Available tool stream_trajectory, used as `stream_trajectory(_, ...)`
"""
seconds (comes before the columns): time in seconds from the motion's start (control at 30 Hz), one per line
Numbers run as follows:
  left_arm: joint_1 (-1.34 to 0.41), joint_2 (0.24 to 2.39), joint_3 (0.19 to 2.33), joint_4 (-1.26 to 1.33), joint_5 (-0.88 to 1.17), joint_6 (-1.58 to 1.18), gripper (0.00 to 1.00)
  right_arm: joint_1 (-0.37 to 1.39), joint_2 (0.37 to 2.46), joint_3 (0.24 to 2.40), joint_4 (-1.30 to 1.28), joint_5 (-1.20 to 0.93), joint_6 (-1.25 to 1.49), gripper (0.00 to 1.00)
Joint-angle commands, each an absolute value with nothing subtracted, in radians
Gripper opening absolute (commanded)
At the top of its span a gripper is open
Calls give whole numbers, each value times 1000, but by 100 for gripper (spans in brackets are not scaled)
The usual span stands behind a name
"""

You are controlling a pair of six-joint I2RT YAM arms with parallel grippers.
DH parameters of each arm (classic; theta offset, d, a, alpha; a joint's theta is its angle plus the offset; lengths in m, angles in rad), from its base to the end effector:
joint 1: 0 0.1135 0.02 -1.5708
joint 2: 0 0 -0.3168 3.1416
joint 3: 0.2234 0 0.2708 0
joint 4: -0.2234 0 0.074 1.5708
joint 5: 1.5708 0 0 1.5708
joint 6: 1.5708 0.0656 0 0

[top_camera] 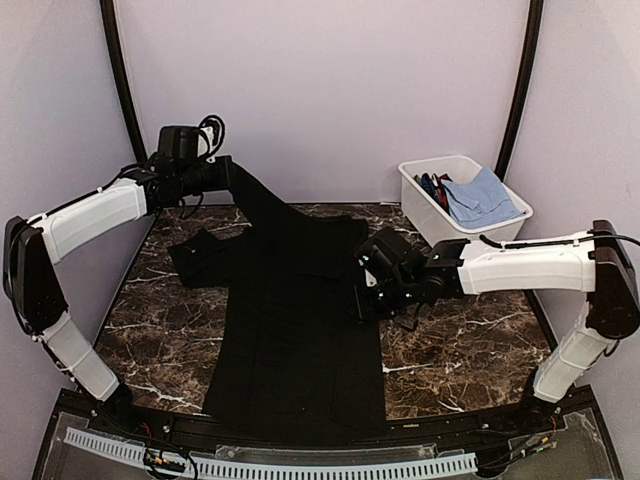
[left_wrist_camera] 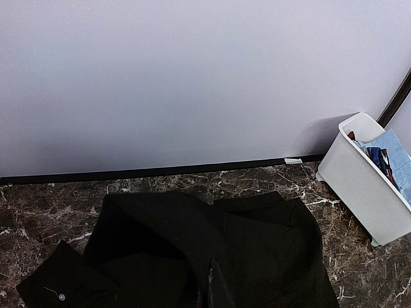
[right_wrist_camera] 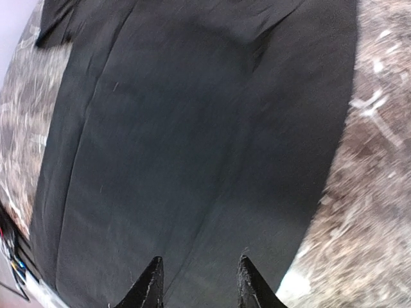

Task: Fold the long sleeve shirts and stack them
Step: Fold the flattened shirt at the center of the board.

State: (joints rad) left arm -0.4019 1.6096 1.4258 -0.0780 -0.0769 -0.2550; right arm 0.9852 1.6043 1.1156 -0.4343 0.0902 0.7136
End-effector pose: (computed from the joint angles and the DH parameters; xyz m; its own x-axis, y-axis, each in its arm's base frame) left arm 0.4046 -0.1665 0.4047 -0.3116 -0.1408 -0.9397 0.2512 0.9416 -0.2244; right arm 0.2127 0.3101 0.2480 -0.8568 -0.1124 -0.5032 -0.3163 0.8854 0.3407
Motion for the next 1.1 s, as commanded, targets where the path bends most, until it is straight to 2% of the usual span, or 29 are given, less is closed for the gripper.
stream_trajectory(0.0,-397,1500,1373,-78,-104,-264,0,1072,1615,1086,-449,134,744,38)
stream_trajectory(0.5,-399,1301,1150,-117,-170,-434,0,1000,1610,1023,-403,130,743,38)
stream_trajectory(0.73,-399,1228,1080,-184,-245,-514,0,904,1609,1057,-389,122,695,38)
stream_trajectory(1.07,-400,1157,1064,-270,-212,-611,0,773,1690,1166,-344,84,622,38)
